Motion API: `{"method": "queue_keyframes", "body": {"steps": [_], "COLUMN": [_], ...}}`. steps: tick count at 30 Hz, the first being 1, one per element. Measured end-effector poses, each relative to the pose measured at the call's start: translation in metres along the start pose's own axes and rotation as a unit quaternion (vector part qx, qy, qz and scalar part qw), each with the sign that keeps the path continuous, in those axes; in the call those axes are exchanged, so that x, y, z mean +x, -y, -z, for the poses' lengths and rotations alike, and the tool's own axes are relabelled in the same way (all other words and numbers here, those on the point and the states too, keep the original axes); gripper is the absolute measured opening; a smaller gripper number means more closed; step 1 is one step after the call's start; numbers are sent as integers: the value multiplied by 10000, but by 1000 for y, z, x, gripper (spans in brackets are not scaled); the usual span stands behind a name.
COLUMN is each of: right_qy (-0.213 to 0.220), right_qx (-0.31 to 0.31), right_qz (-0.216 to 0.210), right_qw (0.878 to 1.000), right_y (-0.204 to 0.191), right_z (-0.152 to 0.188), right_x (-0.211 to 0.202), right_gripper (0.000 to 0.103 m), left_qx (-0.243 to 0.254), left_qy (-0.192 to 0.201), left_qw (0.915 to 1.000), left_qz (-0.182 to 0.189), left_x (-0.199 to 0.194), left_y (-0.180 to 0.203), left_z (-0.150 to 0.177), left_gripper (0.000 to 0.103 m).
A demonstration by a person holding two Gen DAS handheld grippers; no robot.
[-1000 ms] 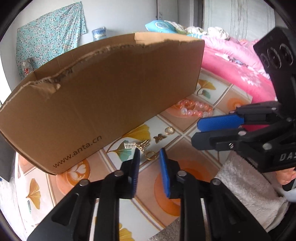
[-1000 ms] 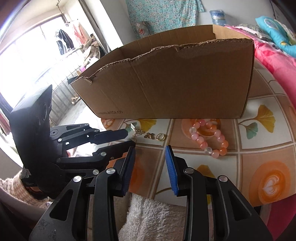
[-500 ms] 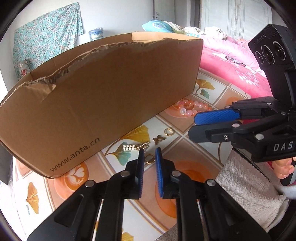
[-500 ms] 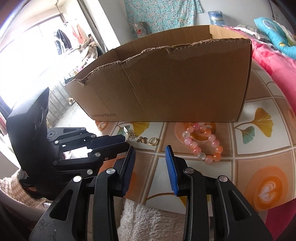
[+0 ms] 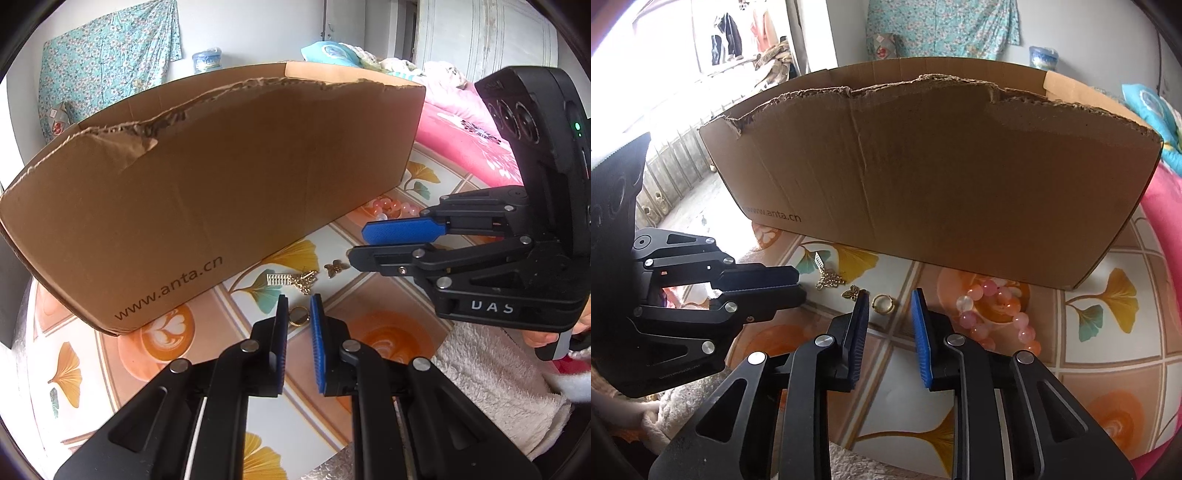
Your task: Organize jewelry
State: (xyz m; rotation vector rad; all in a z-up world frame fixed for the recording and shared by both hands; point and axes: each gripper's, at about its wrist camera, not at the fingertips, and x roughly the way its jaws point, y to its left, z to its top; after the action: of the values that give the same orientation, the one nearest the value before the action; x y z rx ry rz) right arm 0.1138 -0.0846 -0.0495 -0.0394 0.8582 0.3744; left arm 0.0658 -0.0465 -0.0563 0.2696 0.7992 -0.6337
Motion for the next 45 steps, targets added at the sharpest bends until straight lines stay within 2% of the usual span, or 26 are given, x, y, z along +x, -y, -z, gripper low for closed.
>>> {"method": "queue_keyframes", "body": {"steps": [4, 7, 16, 19, 32, 38, 45], "right_qy": [-18, -41, -26, 110, 402, 668, 1393], "right_qx": [-238, -366, -62, -76, -28, -84, -115], "right_qz": [104, 170, -12, -116, -91, -148, -234], "right_qw": [9997, 9992, 10000, 9998, 9991, 9976, 9899], "right_y": [-8, -10, 3, 9, 19, 19, 19], "right_z": [0, -1, -5, -5, 3, 0, -25], "right_x": [4, 7, 5, -2, -50, -86, -131], "right_gripper": [18, 10, 8, 8, 8, 8, 8], "left_qx": [-23, -7, 24, 54, 66, 76, 175], "left_qy": [12, 22, 80, 99, 298, 654, 1289], "left_qw": [10000, 10000, 10000, 9999, 9995, 9978, 9915], "left_qz": [17, 2, -9, -15, -39, -25, 72], "left_x": [0, -1, -3, -5, -24, -55, -104], "left_y": [-2, -1, 1, 2, 5, 8, 9], "left_z": [1, 1, 3, 3, 2, -5, -28], "left_gripper": [12, 12, 10, 10, 10, 10, 10]}}
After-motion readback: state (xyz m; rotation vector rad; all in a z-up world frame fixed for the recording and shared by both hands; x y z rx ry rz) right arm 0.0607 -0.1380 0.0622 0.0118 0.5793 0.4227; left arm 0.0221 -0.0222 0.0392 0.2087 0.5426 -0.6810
